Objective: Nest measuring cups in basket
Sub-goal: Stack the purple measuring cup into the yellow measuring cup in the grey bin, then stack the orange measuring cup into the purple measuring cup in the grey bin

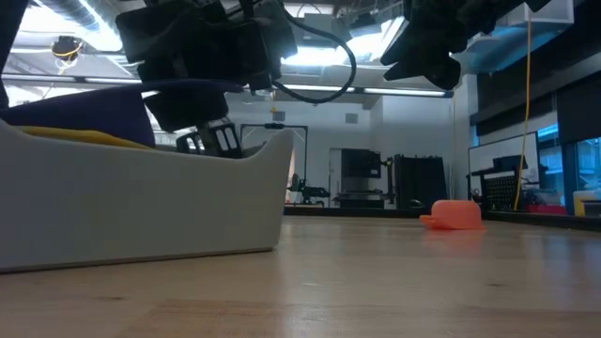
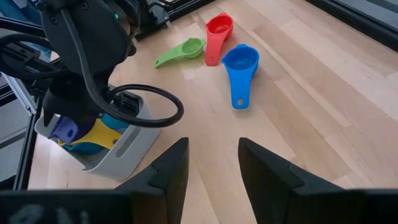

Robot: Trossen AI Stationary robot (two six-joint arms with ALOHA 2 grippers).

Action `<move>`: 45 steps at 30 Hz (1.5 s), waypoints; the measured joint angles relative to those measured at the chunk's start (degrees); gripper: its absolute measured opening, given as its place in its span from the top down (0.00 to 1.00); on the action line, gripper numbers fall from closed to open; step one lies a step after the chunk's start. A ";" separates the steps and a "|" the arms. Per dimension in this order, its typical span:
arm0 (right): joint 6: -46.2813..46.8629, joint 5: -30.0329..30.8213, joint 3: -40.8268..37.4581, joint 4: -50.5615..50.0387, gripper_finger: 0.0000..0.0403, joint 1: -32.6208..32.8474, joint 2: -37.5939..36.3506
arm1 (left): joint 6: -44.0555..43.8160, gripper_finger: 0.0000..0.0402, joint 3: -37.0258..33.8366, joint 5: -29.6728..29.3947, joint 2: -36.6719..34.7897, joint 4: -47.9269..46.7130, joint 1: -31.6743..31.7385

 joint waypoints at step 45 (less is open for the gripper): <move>-0.04 0.09 0.00 -1.62 0.64 -0.01 0.00 | 0.94 0.73 0.04 -37.80 -19.69 -24.63 -0.28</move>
